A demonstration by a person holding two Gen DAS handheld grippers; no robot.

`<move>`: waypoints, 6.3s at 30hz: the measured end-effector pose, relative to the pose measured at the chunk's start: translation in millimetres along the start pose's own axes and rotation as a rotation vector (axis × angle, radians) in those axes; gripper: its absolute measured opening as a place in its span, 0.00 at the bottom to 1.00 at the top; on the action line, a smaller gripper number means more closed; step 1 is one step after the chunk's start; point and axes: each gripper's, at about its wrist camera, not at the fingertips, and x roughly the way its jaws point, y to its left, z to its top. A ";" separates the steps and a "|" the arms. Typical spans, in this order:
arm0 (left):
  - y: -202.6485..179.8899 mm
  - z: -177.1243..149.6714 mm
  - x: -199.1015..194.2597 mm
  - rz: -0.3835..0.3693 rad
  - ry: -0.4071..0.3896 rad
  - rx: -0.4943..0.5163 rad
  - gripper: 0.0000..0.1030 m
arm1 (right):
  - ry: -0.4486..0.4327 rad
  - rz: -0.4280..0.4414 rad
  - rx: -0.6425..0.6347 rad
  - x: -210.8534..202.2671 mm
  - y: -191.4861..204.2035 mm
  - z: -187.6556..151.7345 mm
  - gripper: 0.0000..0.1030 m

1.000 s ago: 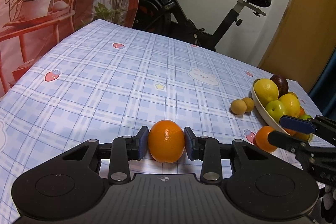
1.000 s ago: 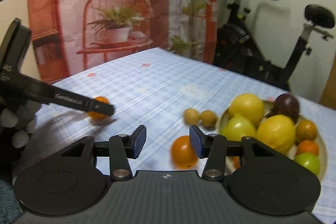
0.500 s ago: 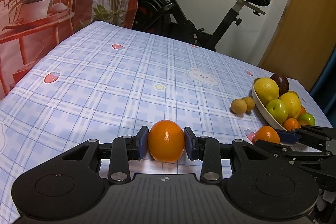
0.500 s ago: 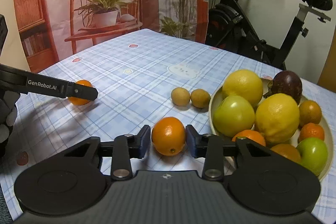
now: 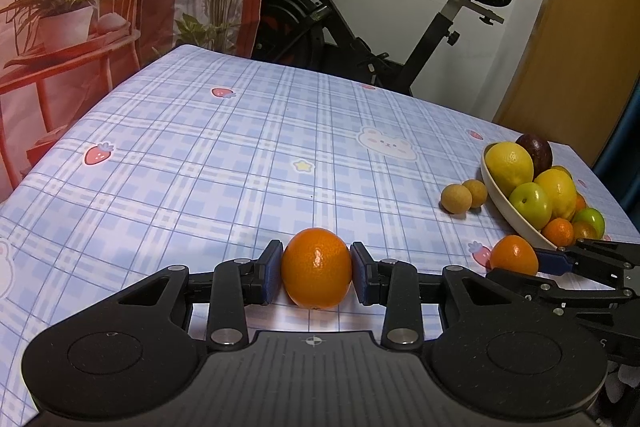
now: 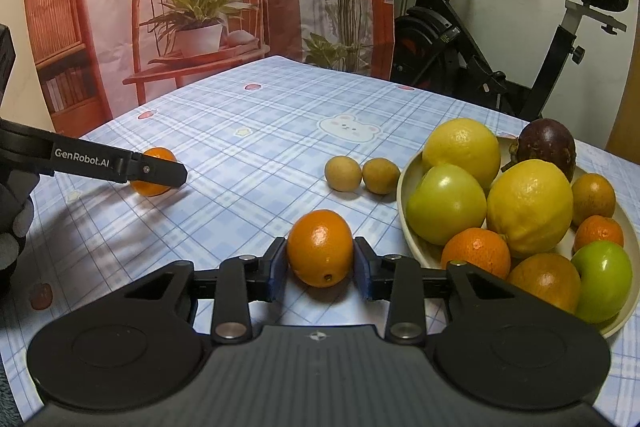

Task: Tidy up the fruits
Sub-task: 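Lift and carry both held oranges over the plate with both tools, then open both tools to release the oranges onto the plate, then grasp a small tan fruit with the left tool while the right tool grasps the other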

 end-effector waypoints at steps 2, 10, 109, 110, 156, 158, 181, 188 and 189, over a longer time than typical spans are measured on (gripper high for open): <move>-0.6 -0.3 0.1 0.002 0.000 0.002 0.38 | 0.000 0.000 0.000 0.0 -0.1 0.0 0.36; -0.7 -0.6 0.3 0.002 -0.002 0.006 0.38 | -0.001 0.001 0.000 0.1 -0.3 -0.2 0.36; -207.8 74.1 59.9 -0.084 0.010 0.293 0.55 | -0.283 -0.150 0.364 -73.7 -138.8 -18.2 0.43; -206.2 74.2 57.9 -0.082 0.007 0.289 0.55 | -0.281 -0.148 0.363 -75.4 -137.9 -17.1 0.43; -118.6 38.2 66.4 -0.121 0.041 0.230 0.42 | -0.067 0.015 0.107 -24.2 -54.1 51.0 0.23; -121.9 35.1 72.5 -0.135 0.054 0.240 0.42 | -0.057 0.007 0.106 -25.2 -57.1 49.3 0.23; -79.6 40.9 42.5 -0.082 -0.053 0.046 0.29 | 0.116 0.010 -0.196 20.4 -31.3 72.4 0.23; -71.9 40.9 36.0 -0.081 -0.069 -0.002 0.29 | 0.208 0.010 -0.318 48.5 -15.8 72.3 0.23; -70.5 40.2 35.1 -0.082 -0.072 -0.007 0.29 | 0.206 0.006 -0.331 49.8 -15.2 71.9 0.23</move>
